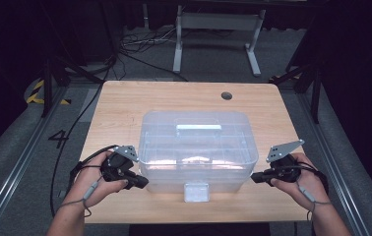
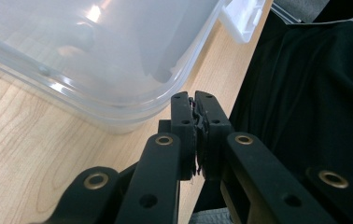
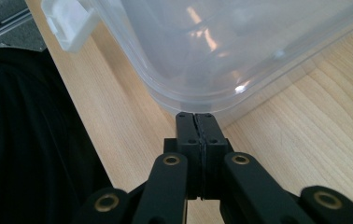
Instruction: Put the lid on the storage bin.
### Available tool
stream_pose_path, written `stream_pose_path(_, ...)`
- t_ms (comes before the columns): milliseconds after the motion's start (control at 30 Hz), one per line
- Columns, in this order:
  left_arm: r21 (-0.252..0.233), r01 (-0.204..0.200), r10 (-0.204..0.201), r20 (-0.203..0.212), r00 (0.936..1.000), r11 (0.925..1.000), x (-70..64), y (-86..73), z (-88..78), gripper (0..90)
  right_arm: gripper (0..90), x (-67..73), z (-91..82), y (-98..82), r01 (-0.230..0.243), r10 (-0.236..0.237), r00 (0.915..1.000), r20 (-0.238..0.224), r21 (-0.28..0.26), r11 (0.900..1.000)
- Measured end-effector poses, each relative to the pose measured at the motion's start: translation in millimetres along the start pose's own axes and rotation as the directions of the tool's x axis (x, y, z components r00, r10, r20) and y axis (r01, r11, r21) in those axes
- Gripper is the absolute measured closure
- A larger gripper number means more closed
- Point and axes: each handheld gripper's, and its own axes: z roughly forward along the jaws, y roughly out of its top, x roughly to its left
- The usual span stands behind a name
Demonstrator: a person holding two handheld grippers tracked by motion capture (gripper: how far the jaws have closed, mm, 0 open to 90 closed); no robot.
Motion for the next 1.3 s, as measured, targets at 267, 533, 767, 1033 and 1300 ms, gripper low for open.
stream_pose_path(267,-0.013,0.007,-0.007,-0.002,1.0,0.9999,0.1,-1.6,-3.6,85.0,89.8,-1.1,1.0,-0.7,-0.007,0.007,0.9998,-0.018,0.011,1.0)
stream_pose_path(533,-0.051,0.031,-0.031,-0.015,0.9994,0.9982,0.3,-6.3,-10.6,79.5,87.9,-2.2,-6.2,-0.5,-0.016,0.016,0.9997,-0.02,-0.005,1.0)
stream_pose_path(767,-0.105,0.071,-0.077,-0.055,0.9955,0.9919,0.1,-19.6,-21.0,73.2,87.4,-7.4,-16.1,4.4,-0.006,0.005,0.9997,-0.023,-0.033,0.999)
stream_pose_path(1033,-0.183,0.127,-0.147,-0.101,0.984,0.975,-1.2,-36.3,-32.6,70.8,87.5,-12.6,-32.2,12.8,0.011,-0.011,0.9999,-0.005,-0.102,0.995)
stream_pose_path(1300,-0.254,0.176,-0.223,-0.17,0.9598,0.9509,5.5,-45.2,-37.6,65.6,87.3,-27.0,-36.6,12.1,-0.037,0.044,0.9985,0.032,-0.187,0.982)
